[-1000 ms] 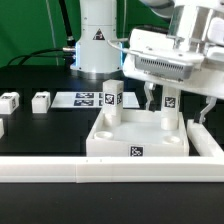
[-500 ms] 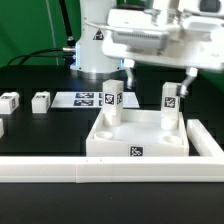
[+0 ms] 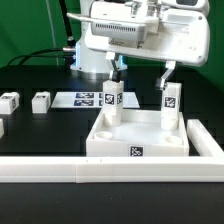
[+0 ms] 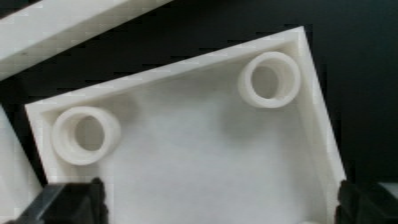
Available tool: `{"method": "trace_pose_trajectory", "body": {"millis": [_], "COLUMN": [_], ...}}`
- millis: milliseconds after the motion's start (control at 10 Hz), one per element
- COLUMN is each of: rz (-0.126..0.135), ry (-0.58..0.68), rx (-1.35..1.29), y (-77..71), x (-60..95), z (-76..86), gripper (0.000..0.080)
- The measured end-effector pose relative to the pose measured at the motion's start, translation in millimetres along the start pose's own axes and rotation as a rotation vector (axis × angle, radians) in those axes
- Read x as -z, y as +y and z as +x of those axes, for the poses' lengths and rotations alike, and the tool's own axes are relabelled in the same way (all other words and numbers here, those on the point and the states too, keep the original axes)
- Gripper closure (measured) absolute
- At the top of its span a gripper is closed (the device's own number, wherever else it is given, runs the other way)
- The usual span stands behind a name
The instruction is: Assemble square table
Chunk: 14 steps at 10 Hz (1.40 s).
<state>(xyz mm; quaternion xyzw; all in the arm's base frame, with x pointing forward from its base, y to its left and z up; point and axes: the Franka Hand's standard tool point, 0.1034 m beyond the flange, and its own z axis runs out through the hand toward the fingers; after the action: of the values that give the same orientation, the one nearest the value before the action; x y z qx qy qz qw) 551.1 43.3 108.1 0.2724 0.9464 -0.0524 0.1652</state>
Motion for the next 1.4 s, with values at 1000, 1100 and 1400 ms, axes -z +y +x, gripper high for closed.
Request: {"method": "trace_pose_trajectory", "body": {"millis": [1000, 1100, 1400], "rz": [-0.022, -0.021, 0.012], "ry": [0.029, 0.035, 0.050], "rx": [-0.803, -0.864, -1.175], "y": [-23.5, -22.8, -37.9], "x": [-20.7, -20.8, -21.4], "z": [-17.5, -17.4, -19.5], "gripper": [0.0150, 0.0150, 0.0150]}}
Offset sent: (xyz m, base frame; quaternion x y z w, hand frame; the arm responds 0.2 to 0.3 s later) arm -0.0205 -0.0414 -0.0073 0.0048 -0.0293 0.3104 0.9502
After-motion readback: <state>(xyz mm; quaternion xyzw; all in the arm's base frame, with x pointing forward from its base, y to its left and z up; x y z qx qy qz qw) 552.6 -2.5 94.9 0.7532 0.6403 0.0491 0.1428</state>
